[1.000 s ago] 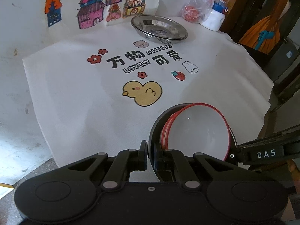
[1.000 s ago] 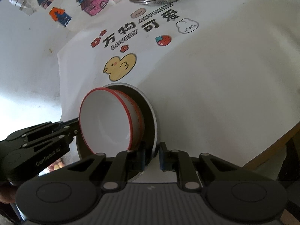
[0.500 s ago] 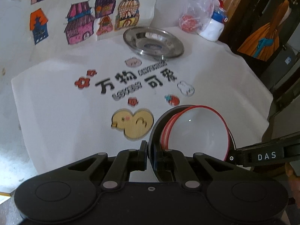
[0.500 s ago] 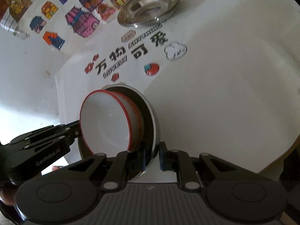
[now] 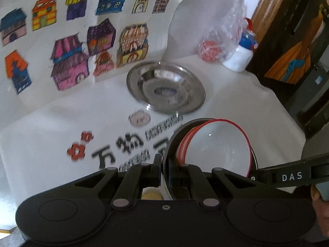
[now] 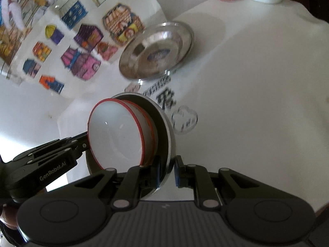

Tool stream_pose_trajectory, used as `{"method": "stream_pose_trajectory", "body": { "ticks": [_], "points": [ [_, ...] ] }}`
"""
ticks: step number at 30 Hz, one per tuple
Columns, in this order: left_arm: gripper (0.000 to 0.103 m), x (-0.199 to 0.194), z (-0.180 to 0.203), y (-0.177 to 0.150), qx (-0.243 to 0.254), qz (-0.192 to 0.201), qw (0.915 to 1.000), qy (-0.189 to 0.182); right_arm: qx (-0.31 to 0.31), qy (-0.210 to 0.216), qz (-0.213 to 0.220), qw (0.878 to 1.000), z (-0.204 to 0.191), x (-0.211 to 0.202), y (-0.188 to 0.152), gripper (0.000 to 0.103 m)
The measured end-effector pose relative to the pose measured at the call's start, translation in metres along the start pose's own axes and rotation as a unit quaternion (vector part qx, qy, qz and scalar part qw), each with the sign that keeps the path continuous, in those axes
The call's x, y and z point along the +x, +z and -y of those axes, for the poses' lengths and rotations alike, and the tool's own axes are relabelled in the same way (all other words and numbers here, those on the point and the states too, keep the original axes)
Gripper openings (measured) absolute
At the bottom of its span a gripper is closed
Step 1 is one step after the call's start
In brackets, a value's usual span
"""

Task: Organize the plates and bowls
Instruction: 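Lift the nested bowls with both grippers and carry them to the steel plates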

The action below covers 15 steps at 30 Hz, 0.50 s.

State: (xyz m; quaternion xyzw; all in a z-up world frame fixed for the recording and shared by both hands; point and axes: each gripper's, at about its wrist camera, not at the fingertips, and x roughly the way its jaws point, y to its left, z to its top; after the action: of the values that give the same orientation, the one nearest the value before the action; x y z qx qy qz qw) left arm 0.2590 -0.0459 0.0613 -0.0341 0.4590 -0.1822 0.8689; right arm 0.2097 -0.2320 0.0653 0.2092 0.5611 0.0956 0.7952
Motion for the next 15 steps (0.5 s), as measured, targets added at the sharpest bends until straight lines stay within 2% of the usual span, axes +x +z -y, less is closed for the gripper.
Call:
{"method": "stream_pose_trajectory", "body": {
  "ticks": [8, 15],
  "points": [
    [0.004, 0.022, 0.004, 0.047, -0.001, 0.029, 0.9995, 0.011, -0.011, -0.009, 0.012, 1.0, -0.005, 0.003, 0.052, 0.016],
    [0.005, 0.039, 0.003, 0.076, -0.003, 0.048, 0.9987, 0.019, -0.014, 0.002, 0.019, 1.0, 0.003, 0.013, 0.091, 0.016]
  ]
}}
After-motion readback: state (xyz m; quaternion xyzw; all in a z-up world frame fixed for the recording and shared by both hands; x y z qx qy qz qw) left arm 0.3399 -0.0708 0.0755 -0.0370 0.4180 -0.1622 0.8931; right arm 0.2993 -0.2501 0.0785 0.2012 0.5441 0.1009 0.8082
